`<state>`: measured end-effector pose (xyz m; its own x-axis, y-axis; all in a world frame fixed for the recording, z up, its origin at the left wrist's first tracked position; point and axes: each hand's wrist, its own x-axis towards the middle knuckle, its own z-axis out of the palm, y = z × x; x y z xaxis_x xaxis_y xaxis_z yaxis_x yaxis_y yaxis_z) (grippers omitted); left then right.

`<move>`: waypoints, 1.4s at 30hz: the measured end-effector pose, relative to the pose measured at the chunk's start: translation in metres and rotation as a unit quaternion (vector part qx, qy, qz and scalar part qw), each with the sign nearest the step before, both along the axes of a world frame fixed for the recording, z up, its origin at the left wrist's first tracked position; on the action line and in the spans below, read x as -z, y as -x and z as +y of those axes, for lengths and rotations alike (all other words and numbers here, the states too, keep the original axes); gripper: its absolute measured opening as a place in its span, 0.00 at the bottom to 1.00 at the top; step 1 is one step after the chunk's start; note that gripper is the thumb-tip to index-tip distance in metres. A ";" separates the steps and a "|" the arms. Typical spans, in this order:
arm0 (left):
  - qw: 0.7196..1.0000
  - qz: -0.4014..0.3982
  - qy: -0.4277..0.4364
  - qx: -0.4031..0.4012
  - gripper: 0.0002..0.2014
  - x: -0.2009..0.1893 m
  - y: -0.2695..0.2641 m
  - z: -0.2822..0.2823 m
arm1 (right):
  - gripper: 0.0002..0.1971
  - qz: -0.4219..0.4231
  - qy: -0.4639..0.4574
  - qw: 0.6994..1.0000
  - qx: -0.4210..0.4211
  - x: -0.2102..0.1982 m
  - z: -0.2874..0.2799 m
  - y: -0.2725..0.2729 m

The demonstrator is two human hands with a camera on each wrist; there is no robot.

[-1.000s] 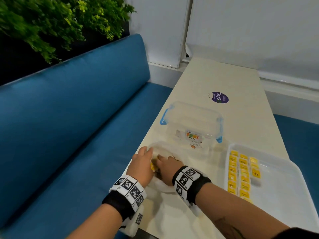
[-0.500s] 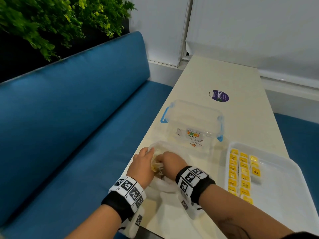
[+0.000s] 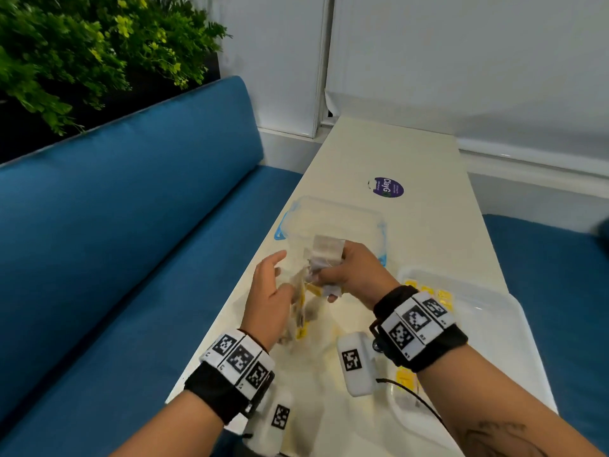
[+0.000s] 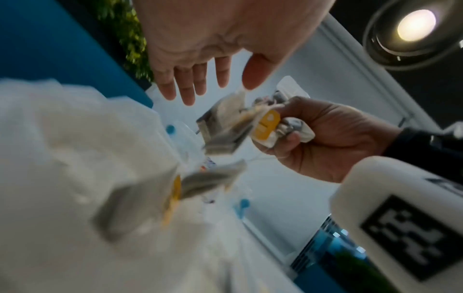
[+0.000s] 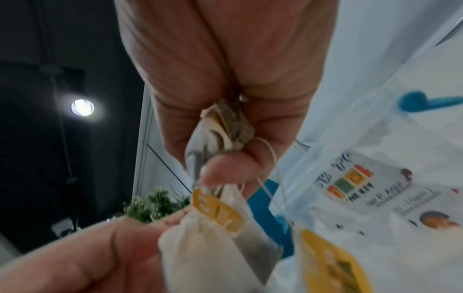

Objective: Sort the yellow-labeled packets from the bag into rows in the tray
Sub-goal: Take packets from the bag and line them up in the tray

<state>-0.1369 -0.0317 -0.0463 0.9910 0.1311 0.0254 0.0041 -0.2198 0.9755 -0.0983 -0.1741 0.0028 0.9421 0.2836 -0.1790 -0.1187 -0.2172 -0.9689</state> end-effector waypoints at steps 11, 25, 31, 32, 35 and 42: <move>0.934 0.185 0.295 0.086 0.37 -0.011 -0.016 -0.080 | 0.13 -0.081 -0.021 0.996 0.013 -0.072 -0.058 0.015; 0.721 0.283 0.603 0.192 0.43 -0.010 -0.003 -0.129 | 0.13 -0.072 0.051 0.994 0.060 -0.052 -0.107 0.034; 0.769 0.295 0.535 0.190 0.32 -0.012 0.002 -0.152 | 0.16 -0.130 0.178 0.972 0.079 -0.028 -0.122 0.046; 0.768 0.294 0.538 0.188 0.30 -0.012 0.004 -0.156 | 0.14 -0.149 0.210 0.963 0.081 -0.022 -0.122 0.048; 0.757 0.267 0.567 0.185 0.29 -0.008 0.009 -0.166 | 0.09 -0.207 0.359 0.908 0.058 -0.005 -0.124 0.055; 0.767 0.283 0.545 0.186 0.15 0.000 0.009 -0.178 | 0.20 -0.209 0.429 0.878 0.042 0.016 -0.135 0.065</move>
